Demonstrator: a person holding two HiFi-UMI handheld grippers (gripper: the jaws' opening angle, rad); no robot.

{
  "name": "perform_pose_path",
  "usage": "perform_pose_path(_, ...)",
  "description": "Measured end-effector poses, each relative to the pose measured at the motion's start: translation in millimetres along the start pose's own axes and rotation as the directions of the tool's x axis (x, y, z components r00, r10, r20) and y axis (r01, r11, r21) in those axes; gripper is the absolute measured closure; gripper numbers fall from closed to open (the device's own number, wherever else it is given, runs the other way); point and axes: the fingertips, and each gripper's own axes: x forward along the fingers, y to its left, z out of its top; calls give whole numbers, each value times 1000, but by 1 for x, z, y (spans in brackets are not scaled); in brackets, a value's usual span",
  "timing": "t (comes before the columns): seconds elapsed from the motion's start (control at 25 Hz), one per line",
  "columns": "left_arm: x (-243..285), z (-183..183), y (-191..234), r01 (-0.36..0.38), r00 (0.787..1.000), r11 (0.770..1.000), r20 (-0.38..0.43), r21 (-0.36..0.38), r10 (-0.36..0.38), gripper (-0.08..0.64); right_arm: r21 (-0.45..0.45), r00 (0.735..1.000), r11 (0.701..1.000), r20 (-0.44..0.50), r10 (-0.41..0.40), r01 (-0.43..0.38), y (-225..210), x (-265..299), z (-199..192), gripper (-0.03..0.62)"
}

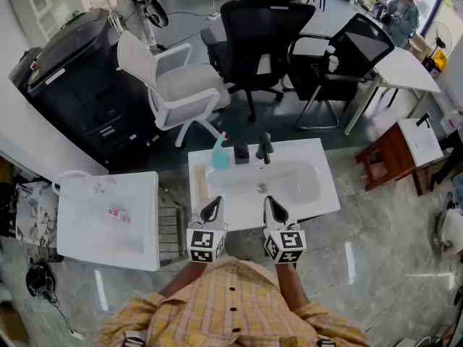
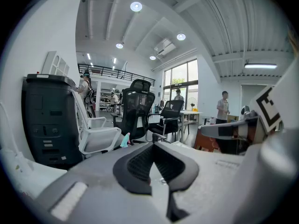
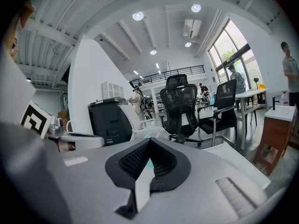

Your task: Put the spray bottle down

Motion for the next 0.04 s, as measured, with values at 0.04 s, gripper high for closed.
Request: perform_pose_path(0.04, 0, 0, 0, 2, 1000, 1000, 1, 1, -2, 560, -1, 1000, 1000, 1, 0, 0, 0, 0, 0, 592)
